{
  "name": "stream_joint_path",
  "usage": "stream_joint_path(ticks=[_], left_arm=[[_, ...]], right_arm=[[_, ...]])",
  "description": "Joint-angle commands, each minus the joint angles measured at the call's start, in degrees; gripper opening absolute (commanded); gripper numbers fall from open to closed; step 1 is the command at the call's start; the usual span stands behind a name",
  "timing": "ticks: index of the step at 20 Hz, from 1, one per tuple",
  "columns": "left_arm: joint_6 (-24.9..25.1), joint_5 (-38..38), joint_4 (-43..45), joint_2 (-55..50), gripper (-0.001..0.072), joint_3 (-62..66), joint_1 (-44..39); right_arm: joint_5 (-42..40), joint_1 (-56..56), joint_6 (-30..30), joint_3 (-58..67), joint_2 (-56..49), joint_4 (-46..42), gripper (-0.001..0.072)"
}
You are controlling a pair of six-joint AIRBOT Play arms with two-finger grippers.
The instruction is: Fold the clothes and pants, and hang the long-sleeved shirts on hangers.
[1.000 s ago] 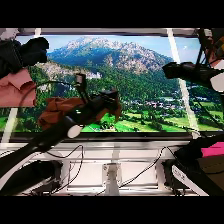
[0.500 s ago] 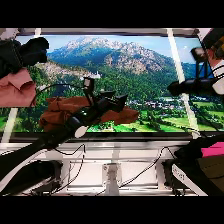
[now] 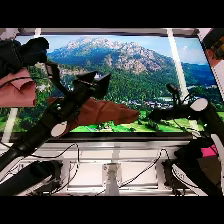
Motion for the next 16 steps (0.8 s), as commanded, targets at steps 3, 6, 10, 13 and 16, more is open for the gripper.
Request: stream_joint_path(ticks=[3, 6, 10, 13, 16], left_arm=[[0.0, 0.0, 0.4, 1.9, 0.0707, 0.0, 1.4], [0.0, 0.0, 0.4, 1.9, 0.0707, 0.0, 1.4], [0.0, 0.0, 0.4, 1.9, 0.0707, 0.0, 1.4], [0.0, 0.0, 0.4, 1.9, 0.0707, 0.0, 1.4], [0.0, 0.0, 0.4, 1.9, 0.0707, 0.0, 1.4]], right_arm=[[-5.2, 0.0, -0.2, -10.0, -0.8, 11.5, 0.0535], [-8.9, 0.1, -0.3, -11.5, -2.1, 15.2, 0.0534], [-13.8, 4.4, 1.5, -11.5, -5.4, 17.1, 0.0533], [-23.9, 11.2, 7.4, -11.5, -7.8, 17.5, 0.0529], [-28.7, 14.1, 13.9, -11.5, -9.4, 17.3, 0.0479]])
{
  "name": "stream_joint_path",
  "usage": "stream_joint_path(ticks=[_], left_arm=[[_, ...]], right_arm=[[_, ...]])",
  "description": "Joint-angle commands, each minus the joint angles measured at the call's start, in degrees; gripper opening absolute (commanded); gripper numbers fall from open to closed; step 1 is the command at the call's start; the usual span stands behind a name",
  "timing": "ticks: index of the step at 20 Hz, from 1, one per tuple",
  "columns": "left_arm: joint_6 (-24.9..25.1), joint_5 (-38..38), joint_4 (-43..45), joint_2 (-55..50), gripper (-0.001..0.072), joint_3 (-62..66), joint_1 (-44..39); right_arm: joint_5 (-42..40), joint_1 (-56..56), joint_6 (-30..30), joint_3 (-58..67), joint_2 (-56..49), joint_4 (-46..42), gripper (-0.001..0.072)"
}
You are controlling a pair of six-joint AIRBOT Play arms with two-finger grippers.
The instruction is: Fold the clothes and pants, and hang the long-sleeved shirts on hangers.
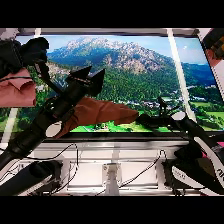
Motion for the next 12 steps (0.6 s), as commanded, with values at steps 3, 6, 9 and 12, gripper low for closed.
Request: stream_joint_path(ticks=[3, 6, 9, 12], left_arm=[[0.0, 0.0, 0.0, 0.0, 0.0707, 0.0, 0.0], [0.6, 0.0, 0.0, 0.0, 0.0707, 0.0, 0.2], [3.9, 0.0, 0.0, 0.3, 0.0707, 0.0, 1.5], [3.9, 0.0, 0.0, 0.5, 0.0706, 0.0, 3.2]], right_arm=[[-7.8, 3.4, 8.6, 0.0, -4.0, 0.7, 0.0474], [-7.8, 3.4, 8.5, 0.1, -5.7, 2.5, 0.0474], [-7.2, 3.4, 8.5, 0.1, -6.1, 2.2, 0.0473], [-7.8, 4.3, 8.3, 0.1, -6.3, 2.3, 0.0367]])
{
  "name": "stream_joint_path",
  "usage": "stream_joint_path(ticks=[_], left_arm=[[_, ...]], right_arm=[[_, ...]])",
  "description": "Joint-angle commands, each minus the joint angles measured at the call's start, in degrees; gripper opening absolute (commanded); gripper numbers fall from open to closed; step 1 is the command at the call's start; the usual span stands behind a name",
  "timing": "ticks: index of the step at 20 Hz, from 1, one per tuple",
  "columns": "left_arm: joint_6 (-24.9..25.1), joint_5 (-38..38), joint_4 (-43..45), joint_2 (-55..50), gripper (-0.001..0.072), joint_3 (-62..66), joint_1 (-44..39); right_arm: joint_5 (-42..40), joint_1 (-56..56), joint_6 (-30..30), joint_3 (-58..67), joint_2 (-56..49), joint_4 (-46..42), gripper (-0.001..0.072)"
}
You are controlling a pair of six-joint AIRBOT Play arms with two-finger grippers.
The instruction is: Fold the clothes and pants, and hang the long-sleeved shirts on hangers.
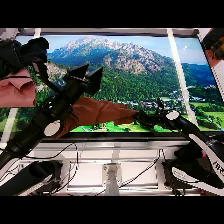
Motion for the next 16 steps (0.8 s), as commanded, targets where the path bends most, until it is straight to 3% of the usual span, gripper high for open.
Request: stream_joint_path(ticks=[1, 7, 8, 9, 10, 12, 14, 16], left_arm=[[1.0, 0.0, 0.0, 0.3, 0.0707, 0.0, 1.4], [0.9, 0.0, 0.0, 0.5, 0.0707, 0.0, 2.5], [0.9, -0.4, 0.0, 1.0, 0.0707, 0.0, 3.0], [0.9, -1.4, 0.0, 1.9, 0.0706, 0.0, 3.6], [1.0, -3.7, 0.0, 3.2, 0.0707, 0.0, 4.6], [2.4, -12.8, 0.0, 6.8, 0.0706, 0.0, 8.3], [4.8, -26.9, 0.0, 11.0, 0.0703, 0.0, 13.9], [5.3, -41.7, 1.3, 15.0, 0.0702, 0.0, 20.2]], right_arm=[[-1.1, 1.4, 0.1, 0.0, -0.4, -0.5, 0.0365], [-4.8, 3.5, -0.1, 0.8, -0.4, -0.5, 0.0308], [-6.0, 3.5, 0.0, 0.8, -0.4, -0.4, 0.0228], [-6.5, 3.5, 0.0, 1.0, -0.4, -0.4, 0.0025], [-6.4, 3.5, -0.1, 1.3, -0.4, -0.5, 0.0019], [-6.2, 3.5, -0.2, 2.1, -0.4, -0.7, 0.0019], [-5.0, 3.5, -0.4, 3.7, -0.2, -1.0, 0.0019], [-4.2, 3.5, -4.9, 5.9, 1.5, -1.1, 0.0018]])
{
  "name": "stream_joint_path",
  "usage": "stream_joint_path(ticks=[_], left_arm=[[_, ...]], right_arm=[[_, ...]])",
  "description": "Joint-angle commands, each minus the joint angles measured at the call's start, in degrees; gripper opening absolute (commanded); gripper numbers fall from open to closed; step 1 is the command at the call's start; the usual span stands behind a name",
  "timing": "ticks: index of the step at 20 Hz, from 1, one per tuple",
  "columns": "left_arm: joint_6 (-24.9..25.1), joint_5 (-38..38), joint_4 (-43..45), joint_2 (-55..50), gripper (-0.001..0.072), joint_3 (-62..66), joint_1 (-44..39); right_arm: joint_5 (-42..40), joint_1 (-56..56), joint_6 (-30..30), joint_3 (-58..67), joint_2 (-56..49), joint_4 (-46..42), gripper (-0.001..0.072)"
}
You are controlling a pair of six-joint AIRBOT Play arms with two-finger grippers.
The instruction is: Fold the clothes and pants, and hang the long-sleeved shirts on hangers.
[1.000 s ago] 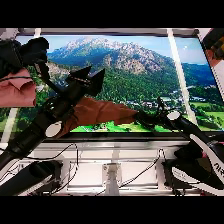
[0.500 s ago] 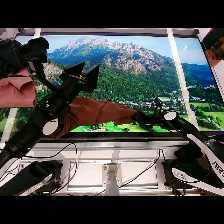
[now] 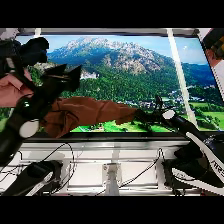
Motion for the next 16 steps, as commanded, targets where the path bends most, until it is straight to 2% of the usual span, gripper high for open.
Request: stream_joint_path(ticks=[1, 2, 3, 4, 5, 7, 8, 11, 14, 16], left_arm=[[1.8, -26.7, 3.3, 6.5, 0.0701, 0.0, 9.5], [1.9, -33.0, 6.6, 7.6, 0.0697, 0.0, 11.6], [2.1, -37.8, 9.1, 8.3, 0.0633, -0.1, 13.2], [4.2, -41.9, 10.5, 8.5, 0.0534, -0.2, 14.5], [8.2, -45.4, 10.4, 8.4, 0.0487, -0.2, 15.3], [18.9, -50.9, 10.3, 8.0, 0.0487, -1.2, 15.3], [22.6, -52.7, 10.9, 8.0, 0.0488, -2.5, 15.3], [23.7, -54.2, 17.0, 8.1, 0.0488, -7.7, 15.3], [20.2, -54.2, 17.4, 8.1, 0.0488, -9.3, 15.3], [21.0, -54.1, 17.4, 8.0, 0.0487, -9.4, 15.3]], right_arm=[[1.4, 0.1, -5.5, 3.5, 2.6, 0.4, 0.0018], [1.3, 0.1, -5.9, 4.8, 4.3, -1.0, 0.0018], [1.2, 0.1, -5.9, 6.2, 6.0, -3.1, 0.0018], [1.1, 0.0, -5.8, 7.7, 7.8, -5.6, 0.0018], [1.1, 0.0, -5.8, 9.0, 9.4, -7.8, 0.0018], [1.1, 0.0, -5.8, 10.7, 11.4, -9.3, 0.0018], [1.0, 0.0, -5.8, 11.1, 11.9, -9.7, 0.0017], [-0.5, 0.0, -5.3, 11.6, 11.9, -12.6, 0.0018], [-5.4, -1.0, 0.5, 11.6, 11.9, -17.6, 0.0017], [-5.9, -4.8, 3.6, 11.6, 11.9, -19.7, 0.0017]])
